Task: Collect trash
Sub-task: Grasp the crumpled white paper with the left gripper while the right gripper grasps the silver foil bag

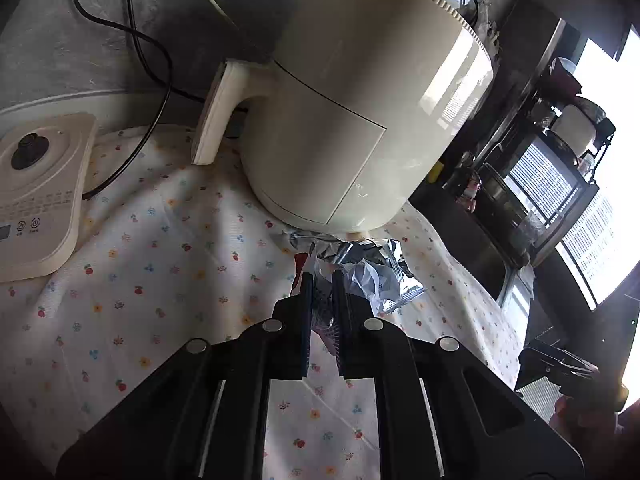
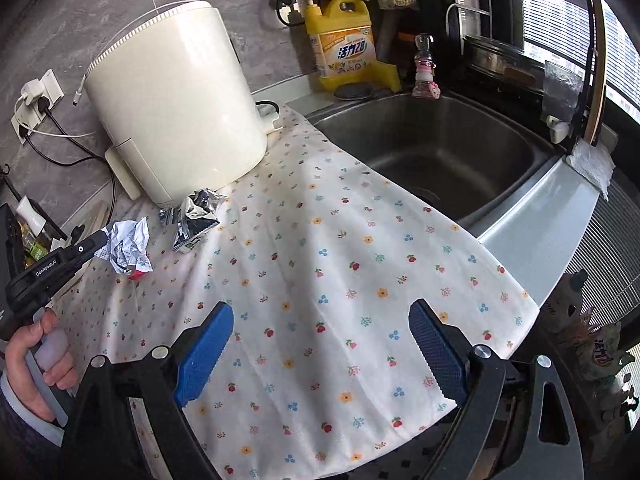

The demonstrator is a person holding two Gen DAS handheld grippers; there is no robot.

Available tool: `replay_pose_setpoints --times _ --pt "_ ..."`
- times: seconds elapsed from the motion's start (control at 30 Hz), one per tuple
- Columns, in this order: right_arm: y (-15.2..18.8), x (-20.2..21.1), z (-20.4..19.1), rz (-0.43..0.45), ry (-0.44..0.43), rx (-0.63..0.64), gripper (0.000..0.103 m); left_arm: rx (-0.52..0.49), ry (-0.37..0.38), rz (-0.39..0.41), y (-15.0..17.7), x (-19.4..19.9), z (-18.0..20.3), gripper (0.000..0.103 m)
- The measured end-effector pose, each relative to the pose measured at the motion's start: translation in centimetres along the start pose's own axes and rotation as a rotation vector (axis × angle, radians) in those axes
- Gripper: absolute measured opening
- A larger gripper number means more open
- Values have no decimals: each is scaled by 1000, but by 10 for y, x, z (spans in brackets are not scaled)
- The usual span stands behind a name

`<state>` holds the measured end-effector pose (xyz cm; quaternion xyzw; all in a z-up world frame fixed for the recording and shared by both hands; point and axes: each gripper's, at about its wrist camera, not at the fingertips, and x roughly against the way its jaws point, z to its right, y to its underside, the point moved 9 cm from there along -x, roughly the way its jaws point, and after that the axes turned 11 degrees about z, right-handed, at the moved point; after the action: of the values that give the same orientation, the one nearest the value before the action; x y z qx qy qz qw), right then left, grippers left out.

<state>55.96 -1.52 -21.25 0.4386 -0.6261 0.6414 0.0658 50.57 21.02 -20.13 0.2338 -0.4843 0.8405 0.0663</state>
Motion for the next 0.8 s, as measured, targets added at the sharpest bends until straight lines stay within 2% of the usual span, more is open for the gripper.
replay_pose_setpoints --times 0.13,0.23,0.47,0.8 --pt "-4 -20 -34 -16 -55 52 88 21 -50 28 -6 19 -25 10" --pt "-9 -35 -59 -22 -89 97 95 44 -92 48 -8 34 -47 10" --pt "-27 -76 -111 -37 -153 187 95 87 -186 87 -10 68 -91 10" --pt "-42 -137 -141 -82 -137 223 95 158 -314 140 -10 116 -138 10"
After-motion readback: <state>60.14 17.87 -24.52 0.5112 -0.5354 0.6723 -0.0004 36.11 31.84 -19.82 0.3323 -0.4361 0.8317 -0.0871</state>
